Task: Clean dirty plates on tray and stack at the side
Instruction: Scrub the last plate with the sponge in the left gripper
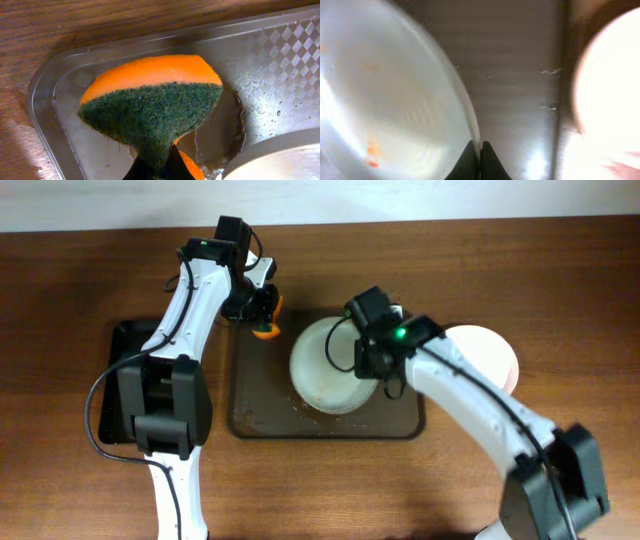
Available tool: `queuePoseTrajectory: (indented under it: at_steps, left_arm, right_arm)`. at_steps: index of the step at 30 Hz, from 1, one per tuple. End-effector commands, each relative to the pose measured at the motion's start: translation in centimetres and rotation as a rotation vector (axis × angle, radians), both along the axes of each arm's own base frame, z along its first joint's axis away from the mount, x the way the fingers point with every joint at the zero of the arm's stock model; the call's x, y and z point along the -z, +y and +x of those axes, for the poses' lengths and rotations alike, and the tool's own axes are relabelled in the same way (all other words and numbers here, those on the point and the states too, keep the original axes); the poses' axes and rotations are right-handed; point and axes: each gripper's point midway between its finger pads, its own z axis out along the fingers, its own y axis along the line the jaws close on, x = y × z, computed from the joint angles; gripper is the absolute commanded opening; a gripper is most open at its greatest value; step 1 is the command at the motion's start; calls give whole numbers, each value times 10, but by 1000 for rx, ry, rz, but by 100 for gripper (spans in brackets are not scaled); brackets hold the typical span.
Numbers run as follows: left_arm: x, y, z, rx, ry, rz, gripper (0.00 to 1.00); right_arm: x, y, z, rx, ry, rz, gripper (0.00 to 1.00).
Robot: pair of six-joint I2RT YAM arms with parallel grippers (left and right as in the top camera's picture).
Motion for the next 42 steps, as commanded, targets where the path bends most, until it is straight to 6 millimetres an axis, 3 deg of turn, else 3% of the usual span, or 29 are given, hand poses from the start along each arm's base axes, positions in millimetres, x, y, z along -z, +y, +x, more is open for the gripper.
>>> queuePoseTrajectory:
  at_steps: [1,3,5,6,10,13,18,21,22,24,25,26,29,31,32,35,38,40,42]
  left_arm:
    - [-8,0,5,-11,-24,0,2]
    - [-8,0,4,-10,-22,0,1]
    - [-8,0,4,-10,-22,0,1]
    - [-8,0,4,-10,-22,0,1]
    - [-8,0,4,-10,-22,0,0]
    - [-8,0,4,-10,-22,0,0]
    - [-8,0,3,-10,-19,1,0]
    - [-8,0,3,-10,-19,1,0]
    - [-8,0,3,-10,-19,1,0]
    - [-8,0,3,-10,-19,1,0]
    - [-8,0,3,-10,-19,1,0]
    - [-7,0,3,-10,-19,1,0]
    - [-7,0,3,-10,-18,1,0]
    - [-7,0,3,-10,-18,2,0]
    - [-7,0,3,-10,-18,2,0]
    - [-6,4,4,-14,-21,26,0]
    - [-5,5,4,-15,-21,27,0]
    - [-5,5,4,-14,-20,27,0]
    - [-5,5,4,-15,-21,27,0]
  right_arm:
    - [-40,-21,-2,-27,-219,-390,4]
    - [-81,-2,-12,-67,-451,-605,4]
    - [-107,19,-22,-85,-615,-672,4]
    - [-114,29,-25,-95,-665,-677,4]
    - [-113,34,-27,-106,-667,-662,4]
    - [-90,42,-26,-86,-580,-514,4]
    - [4,47,-5,95,-103,89,4]
    - [54,48,-9,133,119,204,4]
    - [64,50,-13,129,157,202,13]
    - [66,52,-8,49,142,190,47]
    - [63,57,1,-35,113,200,57]
    - [60,65,12,-133,84,240,61]
    - [49,73,60,-289,-62,343,60]
    - [65,82,74,-466,-106,327,60]
    - [75,83,75,-479,-95,321,60]
    - [90,86,77,-480,-81,330,47]
    - [106,86,77,-337,-39,381,32]
    - [110,89,71,-318,-16,387,27]
    - [116,93,59,-242,19,350,15]
